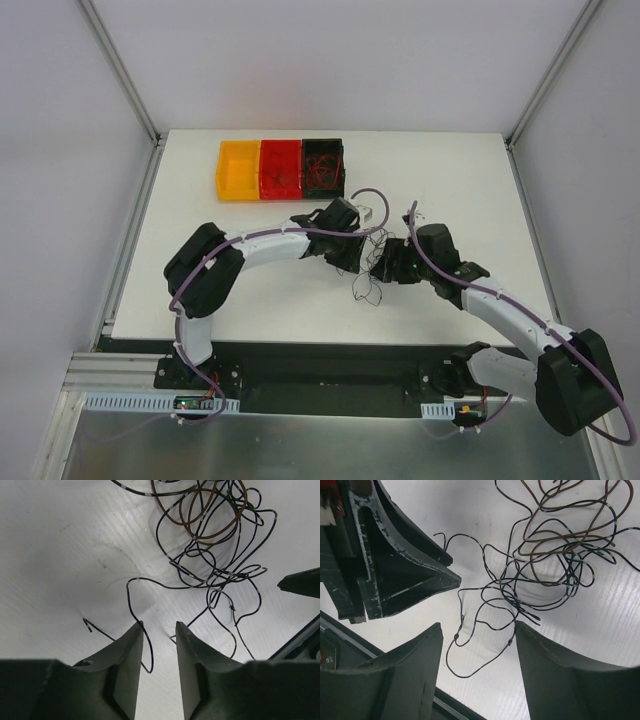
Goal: Untangle the cables
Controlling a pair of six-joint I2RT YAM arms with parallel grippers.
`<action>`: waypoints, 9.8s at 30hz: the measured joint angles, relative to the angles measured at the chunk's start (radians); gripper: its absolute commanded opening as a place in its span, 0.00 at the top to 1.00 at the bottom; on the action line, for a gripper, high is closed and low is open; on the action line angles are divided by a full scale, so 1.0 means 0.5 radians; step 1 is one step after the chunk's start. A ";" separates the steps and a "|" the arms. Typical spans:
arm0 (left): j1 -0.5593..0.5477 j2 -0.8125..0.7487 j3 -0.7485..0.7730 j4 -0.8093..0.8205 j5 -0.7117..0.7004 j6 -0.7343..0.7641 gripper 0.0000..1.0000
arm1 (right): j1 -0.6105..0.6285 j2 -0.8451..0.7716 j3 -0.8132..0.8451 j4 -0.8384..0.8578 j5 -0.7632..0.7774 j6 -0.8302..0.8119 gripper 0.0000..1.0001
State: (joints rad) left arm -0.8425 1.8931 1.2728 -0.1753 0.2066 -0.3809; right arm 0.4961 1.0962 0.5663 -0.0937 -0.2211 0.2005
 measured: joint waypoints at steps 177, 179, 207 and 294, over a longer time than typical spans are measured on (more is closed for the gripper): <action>0.127 -0.147 0.138 -0.107 -0.843 -0.150 1.00 | -0.881 0.603 -0.049 0.912 -0.543 0.375 0.37; 0.233 -0.291 0.105 -0.092 -0.859 -0.095 1.00 | -0.881 0.617 -0.049 0.912 -0.543 0.375 0.37; 1.266 -0.027 0.911 0.010 -1.327 0.857 1.00 | -0.882 0.779 -0.049 0.922 -0.548 0.376 0.37; -0.081 -0.607 -0.800 0.003 -0.333 -0.307 0.58 | 0.443 -0.251 0.121 0.256 -0.039 -0.256 1.00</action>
State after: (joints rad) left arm -0.8829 1.5898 0.8726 -0.1738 0.0399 -0.5343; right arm 0.7177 0.9707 0.6266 0.0345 -0.2405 0.0723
